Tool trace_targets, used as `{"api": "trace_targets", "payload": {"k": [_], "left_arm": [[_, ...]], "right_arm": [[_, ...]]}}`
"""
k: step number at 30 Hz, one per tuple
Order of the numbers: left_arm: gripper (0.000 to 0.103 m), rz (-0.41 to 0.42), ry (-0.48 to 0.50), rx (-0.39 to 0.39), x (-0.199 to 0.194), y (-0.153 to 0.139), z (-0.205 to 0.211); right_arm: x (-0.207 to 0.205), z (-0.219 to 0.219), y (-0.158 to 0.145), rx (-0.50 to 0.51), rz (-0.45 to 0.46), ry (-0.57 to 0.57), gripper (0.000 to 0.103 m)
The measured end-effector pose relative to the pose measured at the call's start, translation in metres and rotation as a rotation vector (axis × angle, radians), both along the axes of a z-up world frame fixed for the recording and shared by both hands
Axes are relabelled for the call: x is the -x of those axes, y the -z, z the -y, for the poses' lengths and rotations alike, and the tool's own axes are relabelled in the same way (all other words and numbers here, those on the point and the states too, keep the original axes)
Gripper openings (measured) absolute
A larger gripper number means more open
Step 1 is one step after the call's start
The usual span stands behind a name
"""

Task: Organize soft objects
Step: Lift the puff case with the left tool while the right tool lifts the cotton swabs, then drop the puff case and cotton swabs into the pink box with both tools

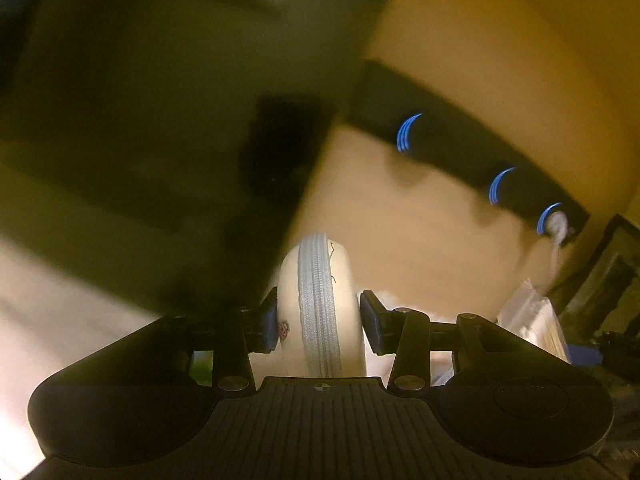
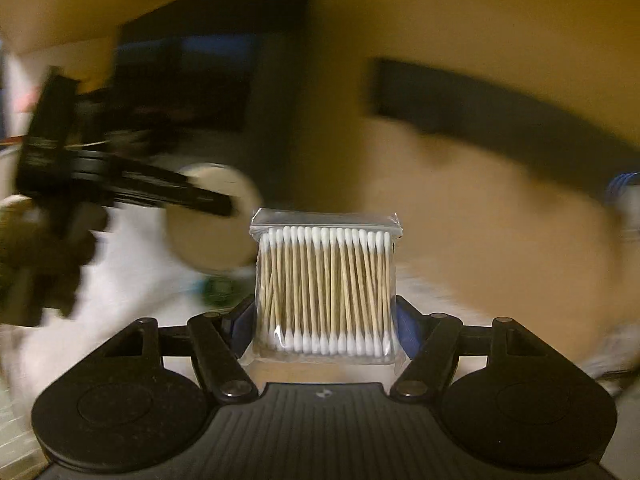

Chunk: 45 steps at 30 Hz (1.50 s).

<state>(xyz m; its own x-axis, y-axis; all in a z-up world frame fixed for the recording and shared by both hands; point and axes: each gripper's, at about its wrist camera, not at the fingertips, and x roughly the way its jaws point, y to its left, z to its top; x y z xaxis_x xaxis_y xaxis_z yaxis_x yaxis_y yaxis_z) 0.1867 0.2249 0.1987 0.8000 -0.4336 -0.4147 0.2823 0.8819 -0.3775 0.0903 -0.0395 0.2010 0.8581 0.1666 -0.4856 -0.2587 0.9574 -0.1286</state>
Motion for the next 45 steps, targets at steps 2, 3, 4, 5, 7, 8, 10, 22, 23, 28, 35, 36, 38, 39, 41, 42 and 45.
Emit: {"api": "trace_targets", "payload": {"k": [2, 3, 4, 5, 7, 8, 10, 22, 23, 28, 35, 36, 38, 39, 41, 42, 45], "left_arm": [[0.045, 0.026, 0.031, 0.019, -0.011, -0.011, 0.019], [0.045, 0.039, 0.048, 0.021, -0.016, -0.016, 0.029], [0.045, 0.048, 0.061, 0.020, -0.020, -0.018, 0.037], [0.045, 0.054, 0.077, 0.018, -0.024, -0.021, 0.048], [0.045, 0.047, 0.119, 0.020, -0.033, -0.021, 0.070], [0.045, 0.036, 0.144, 0.025, -0.035, -0.019, 0.081], [0.045, 0.003, 0.208, 0.043, -0.038, -0.009, 0.108], [0.046, -0.298, 0.457, 0.024, -0.039, 0.100, 0.251], [0.056, -0.299, 0.448, -0.075, -0.037, 0.107, 0.262], [0.063, -0.257, 0.386, -0.158, -0.032, 0.105, 0.255], [0.062, -0.164, 0.338, -0.082, -0.015, 0.067, 0.208], [0.062, -0.161, 0.330, -0.059, -0.013, 0.063, 0.202], [0.062, -0.153, 0.306, -0.025, -0.002, 0.055, 0.180], [0.062, -0.148, 0.291, -0.018, 0.002, 0.051, 0.171], [0.062, -0.138, 0.258, -0.008, 0.006, 0.045, 0.156], [0.062, -0.133, 0.241, -0.007, 0.010, 0.043, 0.144], [0.062, -0.122, 0.173, -0.028, 0.024, 0.042, 0.108]], "right_arm": [[-0.006, 0.029, -0.002, 0.009, -0.001, 0.090, 0.070], [-0.008, 0.042, -0.001, 0.013, 0.000, 0.126, 0.070], [-0.008, 0.055, 0.000, 0.016, 0.000, 0.160, 0.070], [-0.008, 0.067, 0.001, 0.015, -0.003, 0.190, 0.070], [-0.008, 0.090, 0.006, 0.006, -0.014, 0.236, 0.070], [-0.008, 0.100, 0.008, 0.000, -0.022, 0.256, 0.070], [-0.010, 0.113, 0.015, -0.010, -0.041, 0.285, 0.070], [-0.005, 0.179, 0.054, -0.158, -0.188, 0.432, 0.070], [-0.006, 0.181, 0.059, -0.166, -0.202, 0.439, 0.070], [-0.009, 0.185, 0.073, -0.203, -0.235, 0.443, 0.070], [-0.044, 0.158, 0.086, -0.224, -0.264, 0.360, 0.070], [-0.053, 0.153, 0.090, -0.216, -0.275, 0.352, 0.070], [-0.070, 0.140, 0.105, -0.188, -0.316, 0.345, 0.070], [-0.078, 0.134, 0.114, -0.177, -0.346, 0.341, 0.070], [-0.091, 0.123, 0.133, -0.132, -0.399, 0.344, 0.071], [-0.094, 0.116, 0.140, -0.078, -0.395, 0.356, 0.072], [-0.091, 0.104, 0.143, -0.016, -0.353, 0.326, 0.075]]}}
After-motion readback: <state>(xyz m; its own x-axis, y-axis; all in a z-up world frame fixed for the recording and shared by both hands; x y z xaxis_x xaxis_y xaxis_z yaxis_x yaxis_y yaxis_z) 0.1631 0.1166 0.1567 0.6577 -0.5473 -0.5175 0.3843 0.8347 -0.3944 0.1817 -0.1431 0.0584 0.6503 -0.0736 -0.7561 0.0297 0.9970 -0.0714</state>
